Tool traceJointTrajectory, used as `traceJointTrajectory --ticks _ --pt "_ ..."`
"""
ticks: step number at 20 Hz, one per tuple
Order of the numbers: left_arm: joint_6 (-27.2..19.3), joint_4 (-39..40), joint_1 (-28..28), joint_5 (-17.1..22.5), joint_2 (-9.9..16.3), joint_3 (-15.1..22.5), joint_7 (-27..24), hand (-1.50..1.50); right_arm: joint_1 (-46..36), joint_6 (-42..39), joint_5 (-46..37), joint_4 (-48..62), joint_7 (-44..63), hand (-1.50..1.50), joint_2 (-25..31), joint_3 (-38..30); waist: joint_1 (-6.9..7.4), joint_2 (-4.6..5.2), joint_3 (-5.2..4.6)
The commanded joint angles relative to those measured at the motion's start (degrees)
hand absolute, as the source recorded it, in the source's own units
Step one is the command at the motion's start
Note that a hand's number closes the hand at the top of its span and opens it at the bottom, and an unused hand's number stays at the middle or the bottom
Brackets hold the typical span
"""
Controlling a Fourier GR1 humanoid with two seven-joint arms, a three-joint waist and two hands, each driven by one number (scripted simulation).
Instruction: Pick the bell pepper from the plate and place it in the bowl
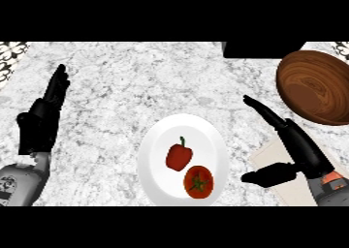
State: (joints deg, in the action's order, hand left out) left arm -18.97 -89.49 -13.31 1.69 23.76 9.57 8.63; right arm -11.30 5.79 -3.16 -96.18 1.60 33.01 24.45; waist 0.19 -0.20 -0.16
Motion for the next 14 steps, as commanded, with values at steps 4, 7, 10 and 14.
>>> traceJointTrajectory --ticks 4,7,10,14 --pt "0.64 -2.72 0.49 -0.55 0.07 -0.32 2.04 0.0 -10.33 -7.74 -7.41 -2.17 21.31 -1.5 -2.91 10.1 0.87 0.07 0.07" --pt "1.65 0.64 -1.68 -0.21 -0.87 -2.08 0.47 0.0 -16.71 -11.56 -6.2 -0.62 27.59 -1.5 -9.07 10.38 0.37 0.23 0.11" --pt "1.92 0.79 -0.43 -1.35 -0.72 -2.61 -0.56 0.0 -19.95 -14.57 -6.28 2.98 30.31 -1.5 -13.7 11.67 0.47 0.28 0.12" --pt "1.1 -5.88 3.58 -3.86 -2.07 -1.17 3.16 0.0 -20.79 -18.78 -8.32 3.97 34.14 -1.5 -16.29 10.9 0.29 0.13 0.16"
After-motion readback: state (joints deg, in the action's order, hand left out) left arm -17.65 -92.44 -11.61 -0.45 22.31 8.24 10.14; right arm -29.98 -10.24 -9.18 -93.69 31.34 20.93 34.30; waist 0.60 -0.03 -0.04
